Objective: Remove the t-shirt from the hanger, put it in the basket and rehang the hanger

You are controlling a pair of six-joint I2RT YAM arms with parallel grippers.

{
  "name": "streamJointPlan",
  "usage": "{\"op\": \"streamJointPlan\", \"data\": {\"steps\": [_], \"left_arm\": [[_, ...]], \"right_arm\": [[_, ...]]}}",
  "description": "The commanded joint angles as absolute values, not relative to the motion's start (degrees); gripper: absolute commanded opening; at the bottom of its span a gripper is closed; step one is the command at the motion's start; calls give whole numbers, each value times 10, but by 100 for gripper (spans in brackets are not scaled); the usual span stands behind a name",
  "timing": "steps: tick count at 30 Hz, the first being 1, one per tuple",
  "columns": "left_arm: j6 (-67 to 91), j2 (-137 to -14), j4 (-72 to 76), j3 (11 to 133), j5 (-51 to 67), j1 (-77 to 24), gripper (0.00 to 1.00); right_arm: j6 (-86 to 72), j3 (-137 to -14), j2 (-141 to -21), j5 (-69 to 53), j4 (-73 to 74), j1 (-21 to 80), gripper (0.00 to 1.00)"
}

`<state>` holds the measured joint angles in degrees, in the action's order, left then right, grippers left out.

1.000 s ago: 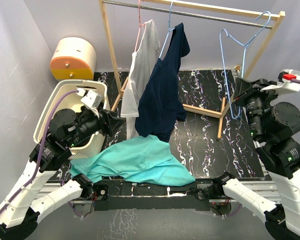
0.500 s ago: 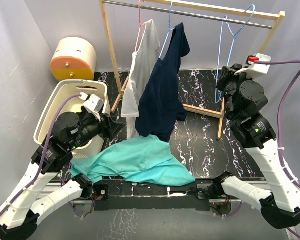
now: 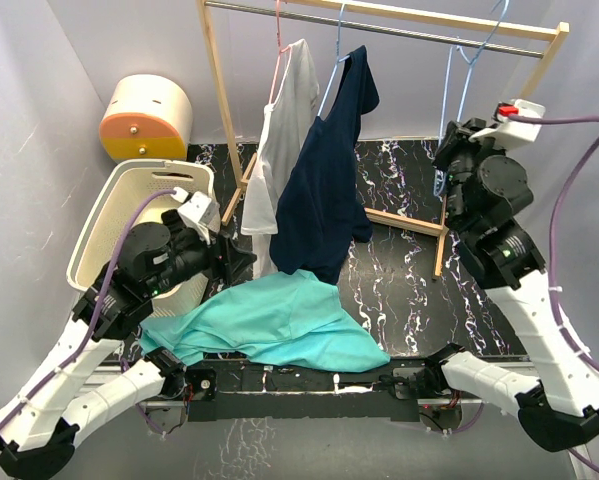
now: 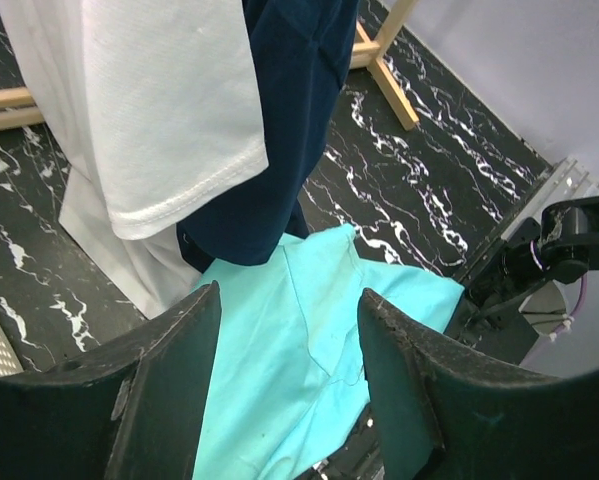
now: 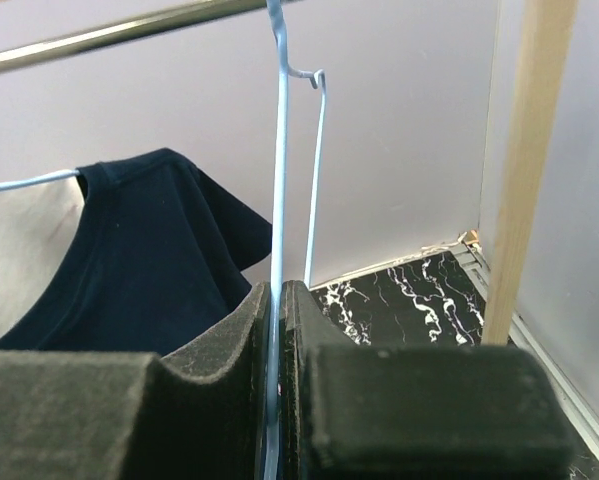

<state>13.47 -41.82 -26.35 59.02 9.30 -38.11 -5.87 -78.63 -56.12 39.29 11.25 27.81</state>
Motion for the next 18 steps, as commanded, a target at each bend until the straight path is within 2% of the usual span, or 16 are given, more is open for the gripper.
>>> {"op": "streamJointPlan", "data": {"steps": [1,8,10,12,18], "left_arm": [[128,-441,-288,592,133,-383,57],[121,-450,-316,587,156,-383,61],[124,-454,-320,584,154,-383,62],[125,-459,-320,578,152,-383,64],[146,-493,-301,553,158,-383,68]], "right_arm": [[-52,-816,-589,398,93,281,8],[-90,-819,-567,359,157,281,8],[-99,-816,-543,338,184,281,15],[-106,-817,-518,316,220,281,35],[-148,-829,-463,240,371,281,80]]}}
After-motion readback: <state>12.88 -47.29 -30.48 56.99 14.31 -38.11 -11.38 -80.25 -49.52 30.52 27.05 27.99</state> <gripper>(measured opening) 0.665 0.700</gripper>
